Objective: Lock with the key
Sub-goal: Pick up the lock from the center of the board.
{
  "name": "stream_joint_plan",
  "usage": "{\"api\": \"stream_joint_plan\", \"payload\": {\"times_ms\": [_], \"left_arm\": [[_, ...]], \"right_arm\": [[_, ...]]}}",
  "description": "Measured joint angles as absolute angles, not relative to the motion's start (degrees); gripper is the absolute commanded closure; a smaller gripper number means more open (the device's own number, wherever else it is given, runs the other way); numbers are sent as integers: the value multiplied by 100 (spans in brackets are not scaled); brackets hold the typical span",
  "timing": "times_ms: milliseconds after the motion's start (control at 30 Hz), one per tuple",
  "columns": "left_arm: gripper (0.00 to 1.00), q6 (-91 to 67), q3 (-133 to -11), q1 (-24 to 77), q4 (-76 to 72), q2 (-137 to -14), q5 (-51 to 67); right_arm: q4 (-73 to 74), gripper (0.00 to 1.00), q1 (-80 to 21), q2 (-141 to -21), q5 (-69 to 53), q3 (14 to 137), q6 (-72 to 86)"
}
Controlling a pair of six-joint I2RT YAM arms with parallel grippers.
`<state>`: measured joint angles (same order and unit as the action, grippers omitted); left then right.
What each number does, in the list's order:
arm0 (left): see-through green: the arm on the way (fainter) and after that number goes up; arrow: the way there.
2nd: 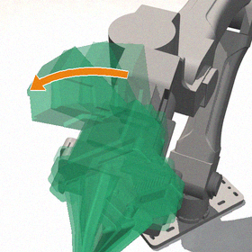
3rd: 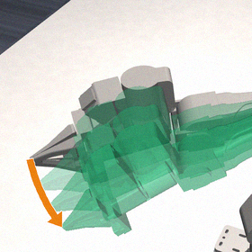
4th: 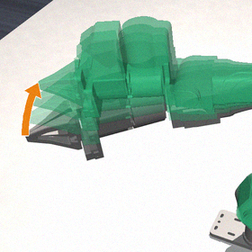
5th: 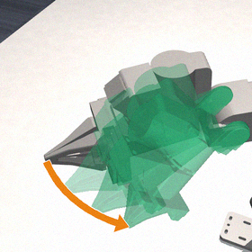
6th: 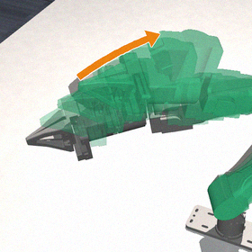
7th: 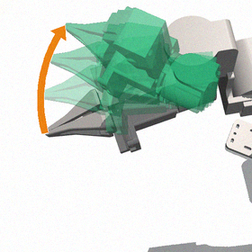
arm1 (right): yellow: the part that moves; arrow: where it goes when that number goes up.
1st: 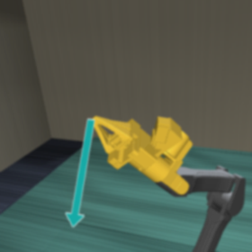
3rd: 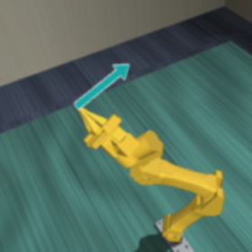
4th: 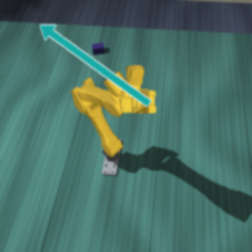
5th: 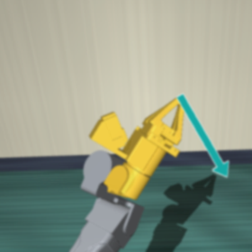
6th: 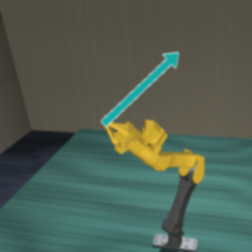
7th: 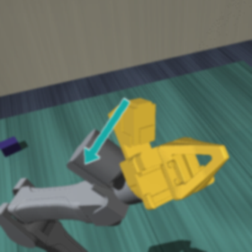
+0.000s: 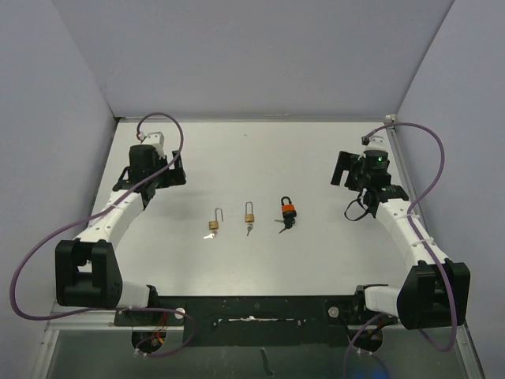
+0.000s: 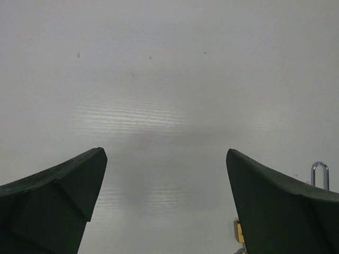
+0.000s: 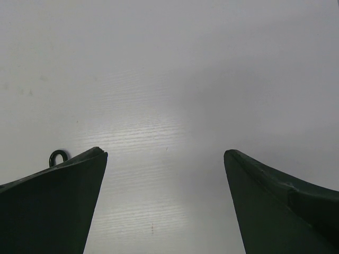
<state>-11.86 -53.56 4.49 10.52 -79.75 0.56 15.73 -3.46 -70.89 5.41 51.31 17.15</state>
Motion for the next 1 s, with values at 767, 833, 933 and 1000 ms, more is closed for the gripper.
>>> {"api": "stream_joint_plan", "payload": {"times_ms": [767,833,933,1000], "left_arm": [[2,-1562,-5603,1463,1050,-8051,1428],[2,-1566,-5614,1761,1009,-8108,1424],[2,-1581,-5640,2032,985,-8160,1404],[2,-1592,-5640,2058,926,-8160,1400]], "right_arm": [[1682,5,-1820,-7345,-368,5162,1684],[1702,5,-2062,-7454,-294,5162,1704],[1739,5,-2320,-7714,-148,5157,1765],[1752,5,-2423,-7889,-58,5157,1809]]}}
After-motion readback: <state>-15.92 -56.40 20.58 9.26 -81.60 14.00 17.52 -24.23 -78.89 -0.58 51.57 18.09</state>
